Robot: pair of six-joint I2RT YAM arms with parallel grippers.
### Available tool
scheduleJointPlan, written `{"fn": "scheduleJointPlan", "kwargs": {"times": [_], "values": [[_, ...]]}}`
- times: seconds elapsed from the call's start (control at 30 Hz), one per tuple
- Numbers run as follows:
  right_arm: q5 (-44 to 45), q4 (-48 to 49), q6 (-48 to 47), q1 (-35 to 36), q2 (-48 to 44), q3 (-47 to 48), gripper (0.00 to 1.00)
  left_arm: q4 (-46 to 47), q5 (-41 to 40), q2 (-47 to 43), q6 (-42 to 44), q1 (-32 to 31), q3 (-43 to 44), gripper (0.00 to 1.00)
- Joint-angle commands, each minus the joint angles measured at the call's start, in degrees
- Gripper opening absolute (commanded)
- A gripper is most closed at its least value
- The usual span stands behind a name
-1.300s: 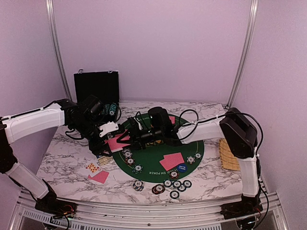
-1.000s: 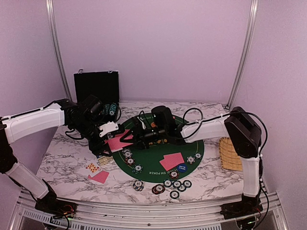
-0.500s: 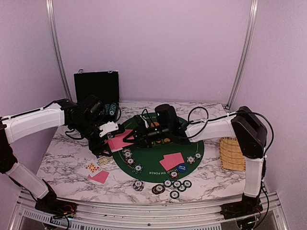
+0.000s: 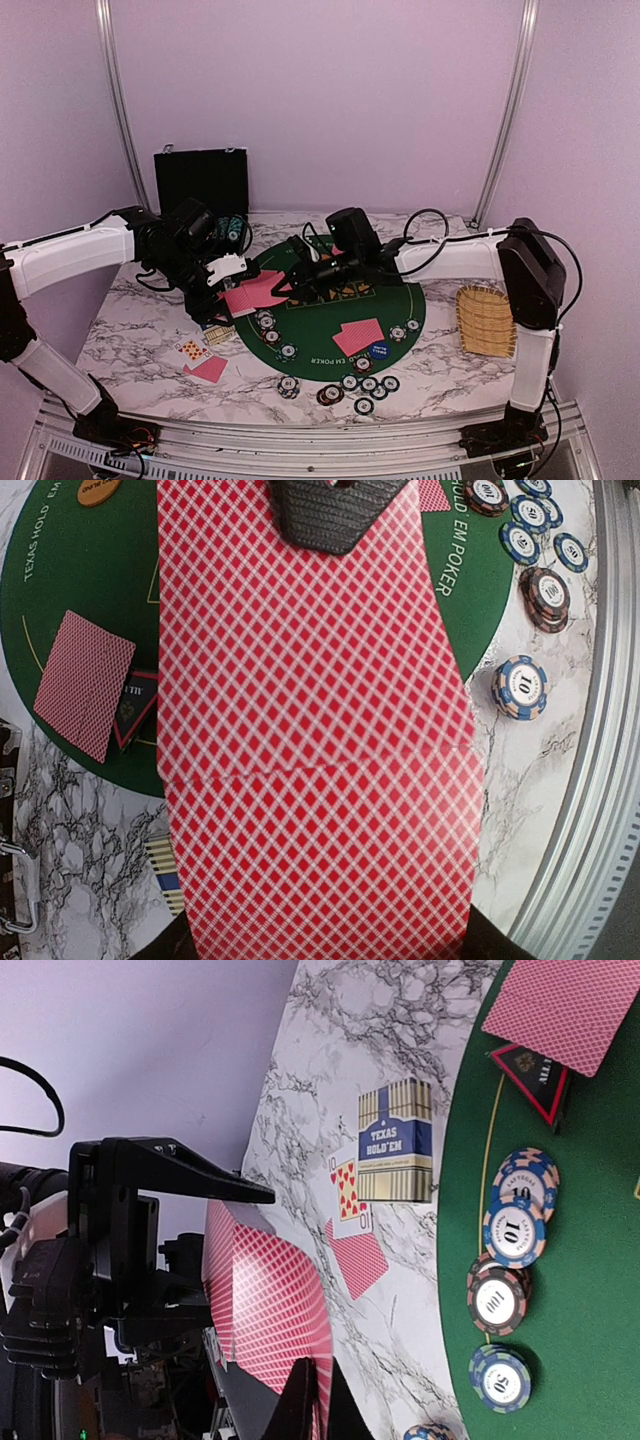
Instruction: Distribute texas hold em gaming equipment
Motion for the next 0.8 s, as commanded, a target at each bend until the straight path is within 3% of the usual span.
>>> {"fn": "scheduleJointPlan", "kwargs": {"times": [0.0, 0.13, 0.37, 0.47, 0.77], "values": [[3.9, -12.3, -9.1, -1.7, -3.0, 5.4, 0.03, -0.9, 0.3, -1.6, 0.4, 0.1, -0.1, 0.0], [11.8, -21.3, -18.4, -3.3, -3.4, 10.2, 0.0, -1.0, 0.5, -1.8, 0.4, 0.1, -0.3, 0.0], [36.3, -29.6, -37.1, -2.9, -0.8, 17.8, 0.0, -1.1, 0.8, -2.3, -0.1, 0.6, -0.4, 0.0], [49.2, -27.1, -47.4, -1.4, 0.1, 17.4, 0.0, -1.3, 1.0, -2.5, -0.1, 0.8, -0.6, 0.0], [70.2, -11.4, -79.9, 6.0, 5.5, 14.3, 0.0, -1.8, 1.1, -2.8, -0.1, 1.0, -0.7, 0.0]]}}
